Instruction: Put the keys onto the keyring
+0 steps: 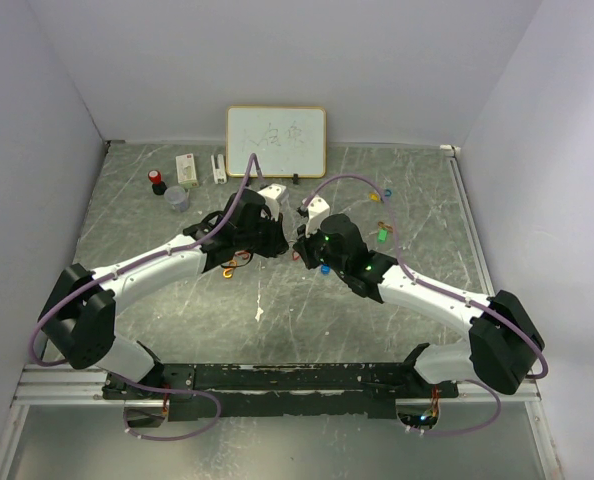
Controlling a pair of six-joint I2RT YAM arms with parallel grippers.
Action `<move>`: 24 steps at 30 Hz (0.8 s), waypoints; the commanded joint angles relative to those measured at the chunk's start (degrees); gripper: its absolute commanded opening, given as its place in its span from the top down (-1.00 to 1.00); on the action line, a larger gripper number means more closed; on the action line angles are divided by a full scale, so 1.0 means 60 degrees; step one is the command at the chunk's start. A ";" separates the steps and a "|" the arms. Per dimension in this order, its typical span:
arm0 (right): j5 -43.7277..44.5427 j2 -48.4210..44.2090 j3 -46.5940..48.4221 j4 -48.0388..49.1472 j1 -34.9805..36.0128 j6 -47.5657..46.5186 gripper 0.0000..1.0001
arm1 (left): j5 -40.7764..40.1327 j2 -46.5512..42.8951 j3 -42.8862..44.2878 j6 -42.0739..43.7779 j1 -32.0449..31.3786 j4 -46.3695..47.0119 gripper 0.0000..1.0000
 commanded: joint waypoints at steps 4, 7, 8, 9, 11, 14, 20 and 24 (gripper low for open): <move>0.0460 -0.0069 0.0166 0.0024 -0.0016 -0.0215 1.00 | 0.0756 -0.0420 -0.0013 0.0161 -0.0015 -0.0203 0.87; 0.0531 -0.0079 0.0173 0.0037 -0.0013 -0.0249 1.00 | 0.0887 -0.0492 -0.0123 0.0192 -0.0023 -0.0155 0.87; 0.0546 -0.0071 0.0173 0.0025 -0.0017 -0.0246 1.00 | 0.0951 -0.0500 -0.0153 0.0211 -0.0026 -0.0113 0.87; 0.0561 -0.0065 0.0184 0.0026 -0.0017 -0.0258 1.00 | 0.0988 -0.0518 -0.0175 0.0229 -0.0016 -0.0101 0.86; 0.0593 -0.0050 0.0202 0.0011 -0.0004 -0.0258 1.00 | 0.1095 -0.0516 -0.0205 0.0258 -0.0017 -0.0108 0.86; 0.0634 -0.0062 0.0217 0.0010 -0.0010 -0.0283 1.00 | 0.1192 -0.0516 -0.0245 0.0296 -0.0022 -0.0106 0.86; 0.0638 -0.0064 0.0265 -0.0011 -0.0021 -0.0274 1.00 | 0.1116 -0.0556 -0.0340 0.0275 -0.0022 -0.0036 0.86; 0.0692 -0.0078 0.0232 -0.0025 -0.0014 -0.0276 1.00 | 0.0912 -0.0665 -0.0356 0.0185 -0.0009 -0.0035 0.54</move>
